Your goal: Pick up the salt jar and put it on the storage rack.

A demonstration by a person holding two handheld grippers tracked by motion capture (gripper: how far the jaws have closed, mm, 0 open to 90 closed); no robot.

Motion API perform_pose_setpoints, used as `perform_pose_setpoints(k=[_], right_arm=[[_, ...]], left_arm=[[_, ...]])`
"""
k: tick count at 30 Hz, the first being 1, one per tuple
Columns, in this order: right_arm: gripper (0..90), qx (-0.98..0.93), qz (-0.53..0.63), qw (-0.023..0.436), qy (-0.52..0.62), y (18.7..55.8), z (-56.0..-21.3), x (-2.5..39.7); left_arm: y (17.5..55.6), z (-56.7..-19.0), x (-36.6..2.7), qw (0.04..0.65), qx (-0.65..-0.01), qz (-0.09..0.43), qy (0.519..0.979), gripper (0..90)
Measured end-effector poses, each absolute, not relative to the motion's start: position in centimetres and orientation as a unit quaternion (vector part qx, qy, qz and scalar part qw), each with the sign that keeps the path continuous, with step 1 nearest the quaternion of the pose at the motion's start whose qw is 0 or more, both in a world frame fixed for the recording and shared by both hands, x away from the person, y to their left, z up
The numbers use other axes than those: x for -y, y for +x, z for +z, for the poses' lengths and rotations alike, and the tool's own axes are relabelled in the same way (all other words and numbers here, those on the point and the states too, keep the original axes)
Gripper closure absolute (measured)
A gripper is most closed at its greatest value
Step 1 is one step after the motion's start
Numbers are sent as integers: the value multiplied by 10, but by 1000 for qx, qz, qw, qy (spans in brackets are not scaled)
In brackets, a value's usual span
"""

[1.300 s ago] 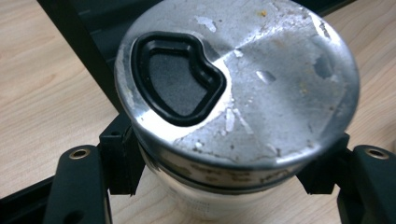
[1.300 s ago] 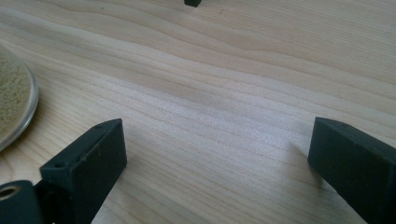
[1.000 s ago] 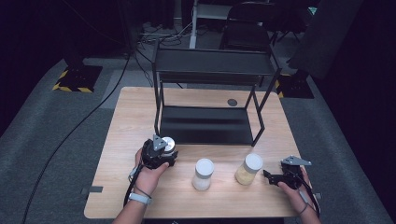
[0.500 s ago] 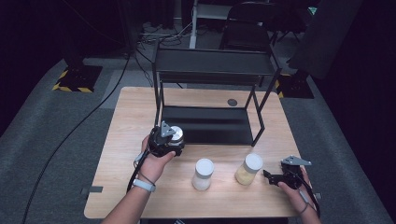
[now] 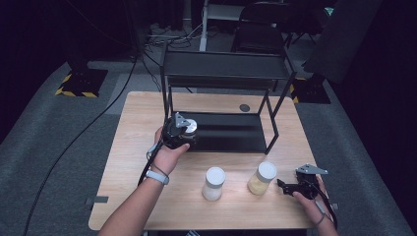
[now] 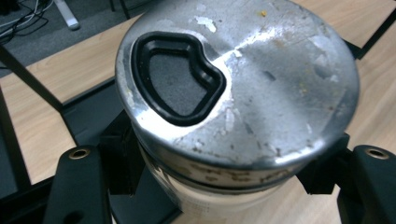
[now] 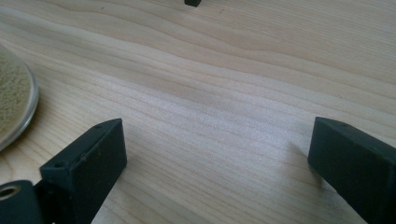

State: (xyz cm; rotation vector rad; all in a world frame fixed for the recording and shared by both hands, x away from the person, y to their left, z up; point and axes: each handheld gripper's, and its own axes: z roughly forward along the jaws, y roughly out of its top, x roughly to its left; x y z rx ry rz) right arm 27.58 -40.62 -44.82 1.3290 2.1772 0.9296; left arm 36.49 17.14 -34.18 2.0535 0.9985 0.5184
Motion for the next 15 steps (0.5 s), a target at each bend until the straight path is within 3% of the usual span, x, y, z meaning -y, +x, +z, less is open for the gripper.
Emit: perform_pose_setpoints(k=[15], right_arm=[[46,-785,337,210,477,276,-448,407]], left_arm=[[406,-360,-157,385,-384,196,816,302]])
